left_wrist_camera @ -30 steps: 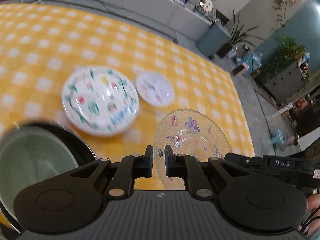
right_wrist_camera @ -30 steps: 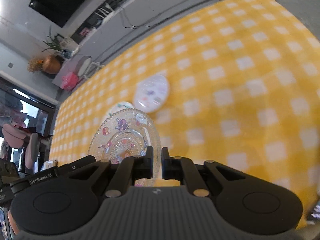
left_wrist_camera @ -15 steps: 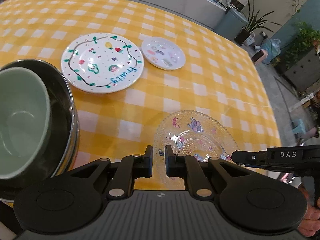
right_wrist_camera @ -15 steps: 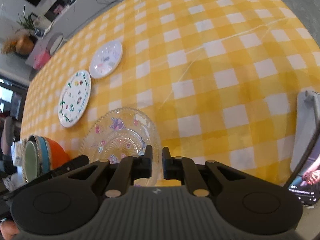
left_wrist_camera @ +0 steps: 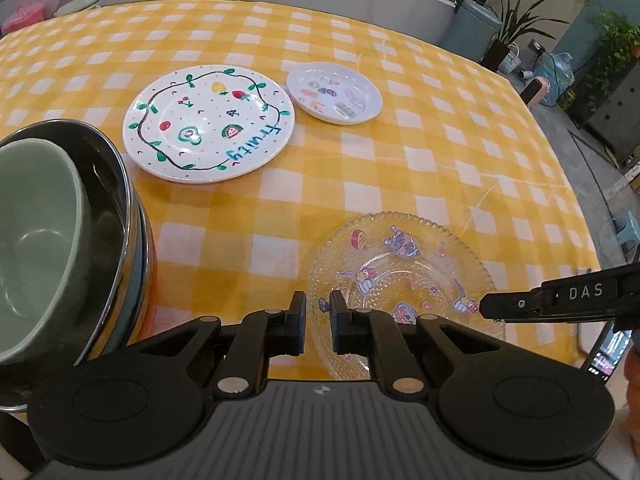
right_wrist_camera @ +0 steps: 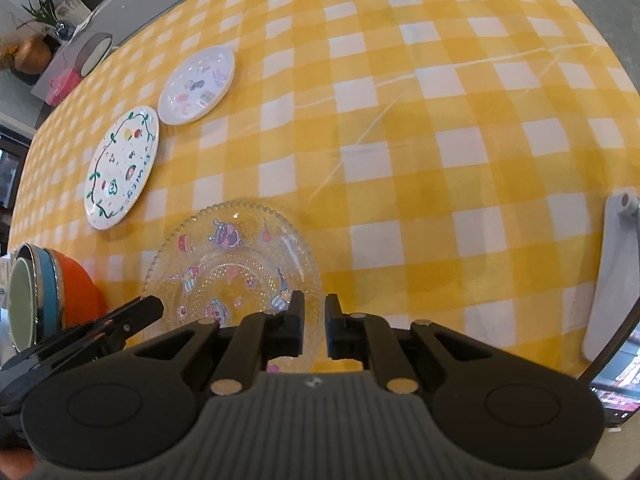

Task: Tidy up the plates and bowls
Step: 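Carry the glass plate with both grippers toward the bowl stack, then set the glass plate down beside the bowl stack and open both grippers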

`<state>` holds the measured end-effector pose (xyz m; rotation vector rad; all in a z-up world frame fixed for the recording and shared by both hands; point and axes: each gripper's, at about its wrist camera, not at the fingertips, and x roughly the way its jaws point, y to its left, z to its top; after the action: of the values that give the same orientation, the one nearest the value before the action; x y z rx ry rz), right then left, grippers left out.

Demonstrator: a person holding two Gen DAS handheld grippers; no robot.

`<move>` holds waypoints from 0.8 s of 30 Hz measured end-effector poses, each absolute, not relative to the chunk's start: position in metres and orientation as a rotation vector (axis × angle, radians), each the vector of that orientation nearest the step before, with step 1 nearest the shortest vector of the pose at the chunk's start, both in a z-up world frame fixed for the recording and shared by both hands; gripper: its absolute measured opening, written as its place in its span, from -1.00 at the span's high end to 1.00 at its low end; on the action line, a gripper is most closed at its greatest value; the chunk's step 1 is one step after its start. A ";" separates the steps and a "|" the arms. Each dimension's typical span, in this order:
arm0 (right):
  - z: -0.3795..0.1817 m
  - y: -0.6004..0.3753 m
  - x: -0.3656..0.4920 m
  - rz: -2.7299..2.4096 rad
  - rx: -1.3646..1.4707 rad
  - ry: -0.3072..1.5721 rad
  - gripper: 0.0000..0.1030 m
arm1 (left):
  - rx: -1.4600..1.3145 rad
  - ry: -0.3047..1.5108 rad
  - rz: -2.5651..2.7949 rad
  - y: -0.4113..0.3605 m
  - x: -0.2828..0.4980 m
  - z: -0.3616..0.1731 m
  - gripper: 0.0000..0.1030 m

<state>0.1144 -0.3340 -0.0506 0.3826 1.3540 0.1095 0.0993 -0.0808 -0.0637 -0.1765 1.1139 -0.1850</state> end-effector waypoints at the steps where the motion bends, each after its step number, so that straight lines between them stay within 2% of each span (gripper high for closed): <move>1: -0.051 -0.333 0.114 0.109 0.377 1.354 0.85 | -0.171 1.114 -0.184 -0.081 0.099 -0.064 0.76; 12: -0.062 -0.313 0.126 0.105 0.312 1.385 0.84 | -0.140 1.117 -0.182 -0.082 0.100 -0.067 0.75; 13: -0.062 -0.312 0.126 0.106 0.305 1.384 0.80 | -0.130 1.106 -0.172 -0.082 0.099 -0.065 0.74; 16: -0.060 -0.309 0.126 0.116 0.293 1.366 0.70 | -0.106 1.074 -0.156 -0.081 0.096 -0.060 0.49; 21: -0.052 -0.311 0.123 0.102 0.290 1.311 0.40 | -0.138 1.055 -0.169 -0.075 0.094 -0.048 0.39; 24: -0.044 -0.309 0.120 0.095 0.276 1.252 0.30 | -0.138 1.038 -0.182 -0.074 0.093 -0.039 0.32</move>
<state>0.1195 -0.3086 -0.0442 0.2756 1.2518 0.0945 0.0929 -0.0742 -0.0387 -0.1375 1.0376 -0.1815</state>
